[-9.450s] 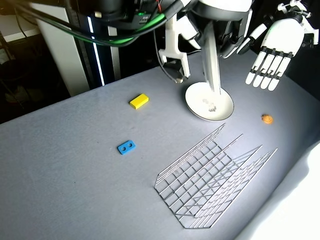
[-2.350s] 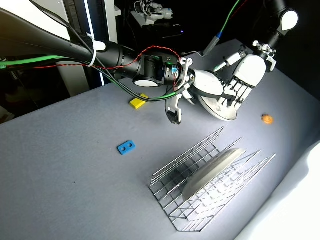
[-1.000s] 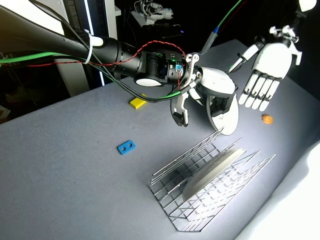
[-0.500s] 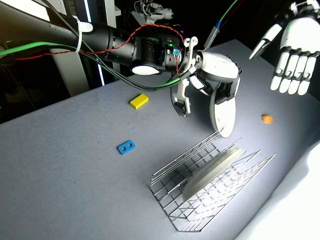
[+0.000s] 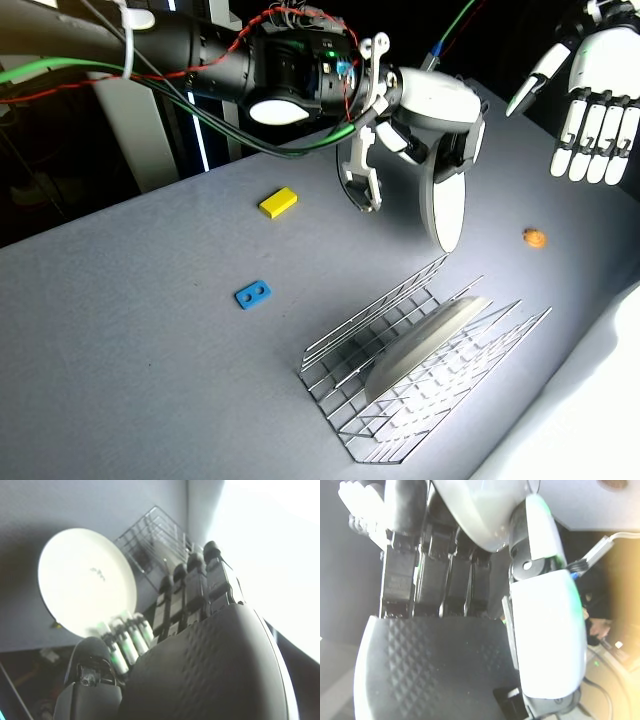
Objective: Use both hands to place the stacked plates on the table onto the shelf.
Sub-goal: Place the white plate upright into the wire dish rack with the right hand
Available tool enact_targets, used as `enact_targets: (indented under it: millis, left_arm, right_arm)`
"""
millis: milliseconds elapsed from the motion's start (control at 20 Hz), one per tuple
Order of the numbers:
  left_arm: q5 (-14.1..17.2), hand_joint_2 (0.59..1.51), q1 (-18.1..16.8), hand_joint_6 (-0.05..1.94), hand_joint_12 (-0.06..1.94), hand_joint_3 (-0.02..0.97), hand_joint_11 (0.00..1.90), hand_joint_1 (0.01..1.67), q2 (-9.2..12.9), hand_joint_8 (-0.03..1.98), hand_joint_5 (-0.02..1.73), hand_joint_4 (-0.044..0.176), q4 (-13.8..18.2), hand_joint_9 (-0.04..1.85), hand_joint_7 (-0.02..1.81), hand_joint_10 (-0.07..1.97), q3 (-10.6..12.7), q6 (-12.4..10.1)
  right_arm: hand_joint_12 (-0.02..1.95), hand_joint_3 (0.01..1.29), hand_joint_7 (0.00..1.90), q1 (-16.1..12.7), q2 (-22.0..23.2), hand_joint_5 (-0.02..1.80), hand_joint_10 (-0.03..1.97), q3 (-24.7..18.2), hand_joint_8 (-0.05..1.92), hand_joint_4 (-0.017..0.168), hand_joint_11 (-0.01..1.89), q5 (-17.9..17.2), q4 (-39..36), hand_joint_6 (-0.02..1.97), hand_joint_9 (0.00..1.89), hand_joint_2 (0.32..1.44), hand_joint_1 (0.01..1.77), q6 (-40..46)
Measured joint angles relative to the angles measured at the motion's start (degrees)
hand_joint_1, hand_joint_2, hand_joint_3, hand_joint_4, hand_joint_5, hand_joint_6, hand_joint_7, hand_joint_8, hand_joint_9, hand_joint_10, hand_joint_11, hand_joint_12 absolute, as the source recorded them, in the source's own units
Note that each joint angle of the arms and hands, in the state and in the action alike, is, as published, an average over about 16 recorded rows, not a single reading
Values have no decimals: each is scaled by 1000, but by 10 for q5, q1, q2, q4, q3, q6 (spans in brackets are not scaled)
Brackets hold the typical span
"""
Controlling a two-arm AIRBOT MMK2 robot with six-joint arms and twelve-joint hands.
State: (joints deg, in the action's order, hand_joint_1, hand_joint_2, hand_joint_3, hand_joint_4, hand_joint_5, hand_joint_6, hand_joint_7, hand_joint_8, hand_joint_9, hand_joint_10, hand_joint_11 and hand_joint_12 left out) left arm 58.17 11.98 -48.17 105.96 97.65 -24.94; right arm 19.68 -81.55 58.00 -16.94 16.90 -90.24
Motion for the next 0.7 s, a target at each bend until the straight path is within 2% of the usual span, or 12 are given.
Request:
enact_targets:
  millis: [250,550,700]
  left_arm:
    - [-9,1220,3,3,89,15,17,16,0,0,96,1,9,61,89,21,2,0]
    - [-16,1219,8,2,76,15,16,16,0,0,96,1,16,56,84,21,5,0]
    - [-17,1219,9,2,72,15,17,16,0,0,98,1,18,54,82,21,5,0]
  right_arm:
    - [1198,14,1026,-33,39,708,488,-12,1121,-7,1151,60,-89,1137,1341,1070,1133,170]
    - [1183,15,1062,-80,81,721,503,-13,1013,-7,1157,135,-192,1134,1346,1070,1147,383]
    - [1171,15,1072,-103,97,734,509,-13,990,-7,1165,160,-217,1126,1352,1069,1152,454]
